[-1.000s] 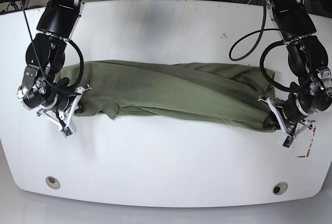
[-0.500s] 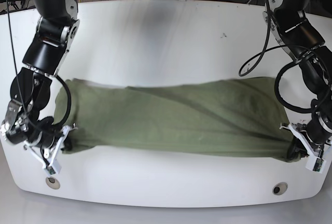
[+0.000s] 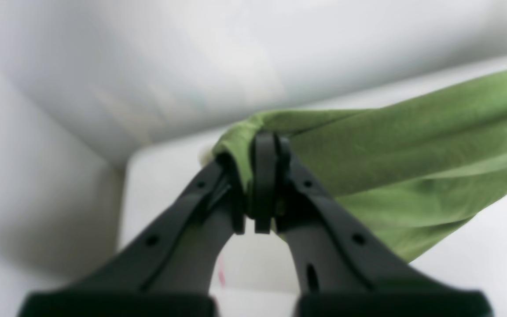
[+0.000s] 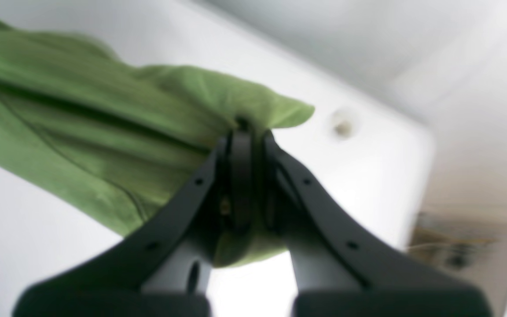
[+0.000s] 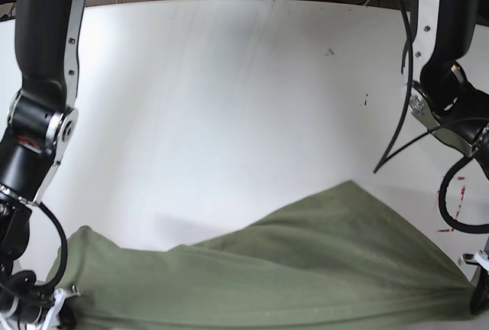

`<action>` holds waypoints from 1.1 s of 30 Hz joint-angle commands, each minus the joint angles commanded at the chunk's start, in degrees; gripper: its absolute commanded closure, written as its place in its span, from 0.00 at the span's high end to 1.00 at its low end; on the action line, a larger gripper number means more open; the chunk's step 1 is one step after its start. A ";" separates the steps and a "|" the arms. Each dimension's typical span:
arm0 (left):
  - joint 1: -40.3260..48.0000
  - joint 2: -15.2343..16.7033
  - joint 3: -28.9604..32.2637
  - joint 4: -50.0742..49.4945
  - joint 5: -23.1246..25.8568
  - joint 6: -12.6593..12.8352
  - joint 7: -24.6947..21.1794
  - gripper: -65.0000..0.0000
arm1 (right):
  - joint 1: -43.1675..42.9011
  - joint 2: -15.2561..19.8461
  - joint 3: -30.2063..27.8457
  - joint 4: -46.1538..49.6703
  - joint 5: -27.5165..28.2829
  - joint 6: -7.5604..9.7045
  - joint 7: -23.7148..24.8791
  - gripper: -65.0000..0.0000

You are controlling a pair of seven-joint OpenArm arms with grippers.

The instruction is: Fold the T-shirt properly

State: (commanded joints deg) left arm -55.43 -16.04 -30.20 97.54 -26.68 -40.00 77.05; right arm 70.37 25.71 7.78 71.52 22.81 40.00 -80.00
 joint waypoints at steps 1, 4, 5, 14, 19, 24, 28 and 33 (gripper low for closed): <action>-0.88 -0.26 0.44 0.00 0.00 0.00 0.00 0.00 | 1.14 0.09 -0.62 0.00 0.00 0.00 0.00 0.00; -3.34 -0.70 2.20 -0.09 0.00 0.00 0.00 0.00 | 4.66 0.18 -2.90 0.00 0.00 0.00 0.00 0.00; -3.52 -0.62 2.73 -0.18 0.00 0.00 0.00 0.00 | 5.45 0.18 -3.69 0.00 0.00 0.00 0.00 0.00; 2.29 1.05 4.31 0.26 -0.26 0.00 0.00 0.00 | -1.49 1.76 -3.87 3.52 0.00 0.00 0.00 0.00; 10.11 1.23 4.22 0.26 -0.26 0.00 -0.09 0.00 | -12.66 2.02 0.53 8.79 0.00 0.00 0.00 0.00; 19.43 1.23 4.04 1.67 -0.26 0.00 -0.18 0.00 | -25.32 1.76 4.57 13.80 0.00 0.00 0.00 0.00; 28.48 1.14 3.96 4.75 -0.26 0.00 -0.26 0.00 | -35.43 0.70 8.00 15.65 0.00 0.00 0.00 0.00; 39.47 1.05 3.96 7.65 -0.26 0.00 -0.26 0.00 | -46.68 -1.32 12.04 15.74 0.00 0.00 0.00 0.00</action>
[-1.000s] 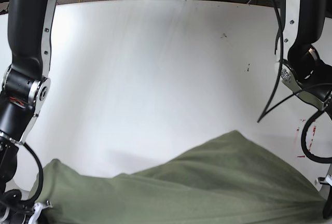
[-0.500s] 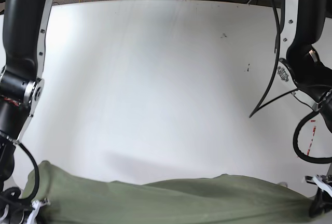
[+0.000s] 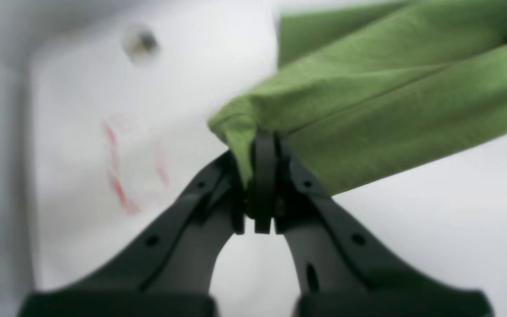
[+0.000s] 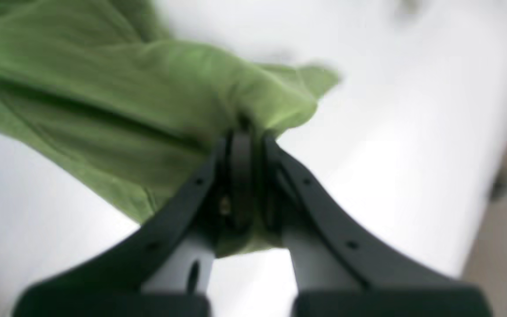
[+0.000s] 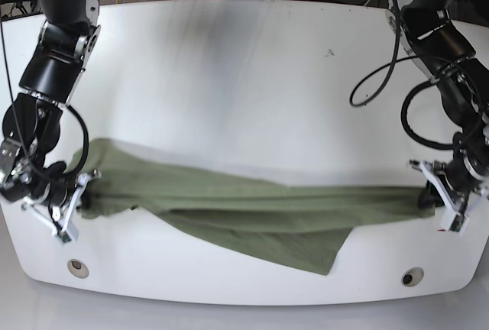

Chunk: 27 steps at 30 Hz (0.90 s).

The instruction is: Fold the T-shirt properly

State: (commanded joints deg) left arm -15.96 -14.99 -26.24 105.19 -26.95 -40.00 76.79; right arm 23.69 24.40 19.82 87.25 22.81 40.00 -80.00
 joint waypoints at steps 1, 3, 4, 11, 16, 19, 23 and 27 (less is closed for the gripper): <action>1.76 -0.09 -0.18 0.70 0.00 0.00 0.00 0.00 | -1.93 -0.35 0.53 0.00 0.00 0.00 0.00 0.00; 5.01 -0.09 -1.32 1.85 0.00 0.00 0.00 0.00 | -5.01 -0.70 1.58 0.00 -0.09 0.00 0.00 0.00; 7.30 -0.09 -2.29 2.37 0.18 0.00 0.00 0.00 | -6.77 -1.05 2.11 0.00 -0.09 0.00 0.00 0.00; 16.88 -2.37 -6.59 2.55 0.18 0.00 0.00 0.00 | -15.65 -1.76 3.60 0.09 -0.09 0.00 0.00 0.00; 21.10 -4.57 -6.86 2.46 0.26 0.00 0.00 0.00 | -19.69 -1.76 3.60 0.09 -0.09 0.00 0.00 0.01; 22.51 -5.45 -6.86 2.46 0.26 0.00 0.00 0.00 | -21.19 -1.85 3.60 0.18 0.00 0.00 0.00 0.07; 23.47 -5.54 -6.86 2.46 0.35 0.00 0.00 0.00 | -22.33 -2.90 3.69 0.18 1.23 0.00 0.00 0.30; 23.56 -5.54 -6.86 2.46 0.35 0.00 0.00 0.00 | -23.47 -3.43 5.80 1.93 5.89 0.00 0.00 0.57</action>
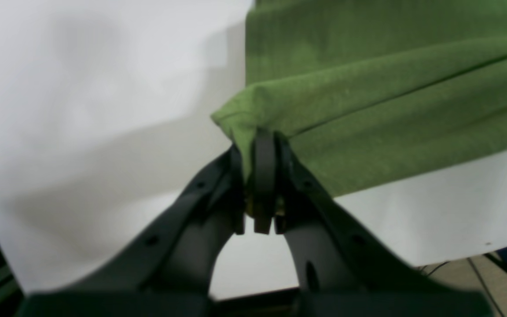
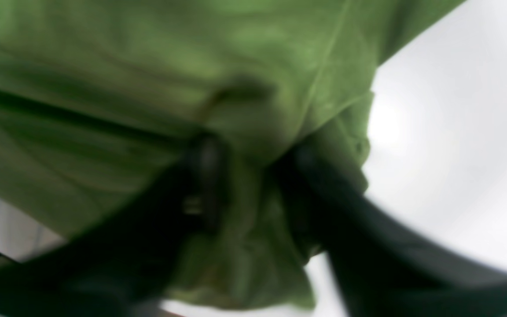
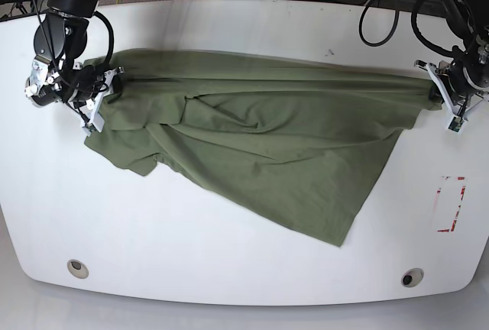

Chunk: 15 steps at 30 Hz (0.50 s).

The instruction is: Fold the T-shirt properly

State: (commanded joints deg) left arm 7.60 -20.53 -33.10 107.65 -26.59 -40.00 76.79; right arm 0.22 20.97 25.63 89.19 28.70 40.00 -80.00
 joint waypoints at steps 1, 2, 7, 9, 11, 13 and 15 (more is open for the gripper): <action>0.00 0.00 0.00 0.00 0.00 0.00 0.00 0.00 | -1.05 0.00 1.58 1.58 2.81 0.00 0.00 0.67; 0.00 0.00 0.00 0.00 0.00 0.00 0.00 0.00 | -1.58 -0.09 2.46 2.46 4.40 0.00 0.00 0.71; 0.00 0.09 0.09 0.00 0.00 0.00 0.00 0.00 | -2.64 -1.05 5.63 5.19 15.65 0.00 0.00 0.88; 0.00 0.18 0.18 0.00 0.00 0.00 0.00 0.00 | -2.46 -1.32 5.80 4.75 17.23 0.00 0.00 0.84; 0.00 0.26 0.18 0.00 0.00 0.00 0.00 0.00 | -2.37 -1.58 5.80 4.75 17.23 0.00 0.00 0.81; 0.00 0.26 0.26 0.00 0.00 0.00 0.00 0.00 | -2.37 -1.67 5.80 4.75 17.32 0.00 0.00 0.80; 0.00 0.26 0.26 0.00 0.00 0.00 0.00 0.00 | -2.29 -2.81 5.80 4.84 17.85 0.00 0.00 0.79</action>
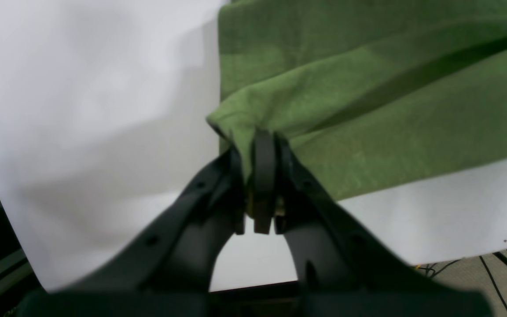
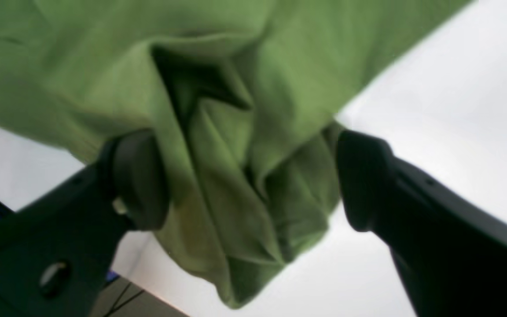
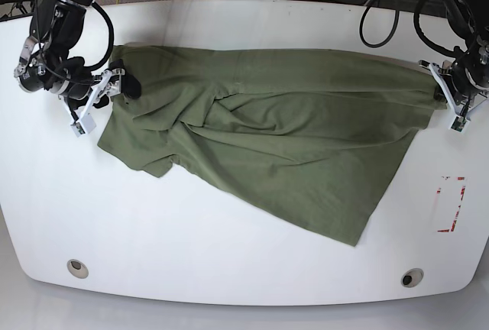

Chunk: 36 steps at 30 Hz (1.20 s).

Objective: Fold the T-shirt properly
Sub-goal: 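Shift the right gripper along the shirt's edge away from the left gripper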

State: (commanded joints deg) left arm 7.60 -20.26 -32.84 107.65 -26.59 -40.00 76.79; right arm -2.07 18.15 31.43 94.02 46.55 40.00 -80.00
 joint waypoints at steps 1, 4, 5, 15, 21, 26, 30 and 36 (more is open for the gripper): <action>0.00 0.00 0.00 0.00 0.00 0.00 0.00 0.00 | 0.00 -0.35 0.00 0.00 0.44 0.00 0.00 0.79; 0.00 0.00 0.00 0.00 0.00 0.00 0.00 0.00 | 0.00 -0.62 -0.18 0.26 3.87 0.00 0.00 0.79; 0.00 0.00 0.00 0.00 0.00 0.00 0.00 0.00 | 0.00 -0.70 -0.26 0.26 6.15 0.00 0.00 0.79; 1.41 -0.26 -0.18 0.00 0.00 0.00 0.00 0.00 | -3.69 -0.62 -0.35 0.35 13.01 0.00 0.00 0.79; 1.76 -0.26 -0.09 0.00 0.00 0.00 0.00 0.00 | -4.57 -0.79 -0.35 0.35 13.36 0.00 0.00 0.79; 2.20 -0.18 0.00 0.00 0.00 0.00 0.00 0.00 | -4.75 -0.79 -0.35 0.35 16.44 0.00 0.00 0.79; 2.20 -0.18 0.00 0.00 0.00 0.00 0.00 0.00 | -4.84 -0.79 -0.44 0.35 20.04 0.00 0.00 0.79; 2.37 -0.18 0.00 0.00 0.00 0.00 0.00 0.00 | -5.54 -0.79 -1.49 0.26 20.22 0.00 0.00 0.78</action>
State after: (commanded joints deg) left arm 9.98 -20.44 -32.84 107.65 -26.59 -40.00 76.79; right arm -7.60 17.36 29.93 94.29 66.77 40.00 -80.00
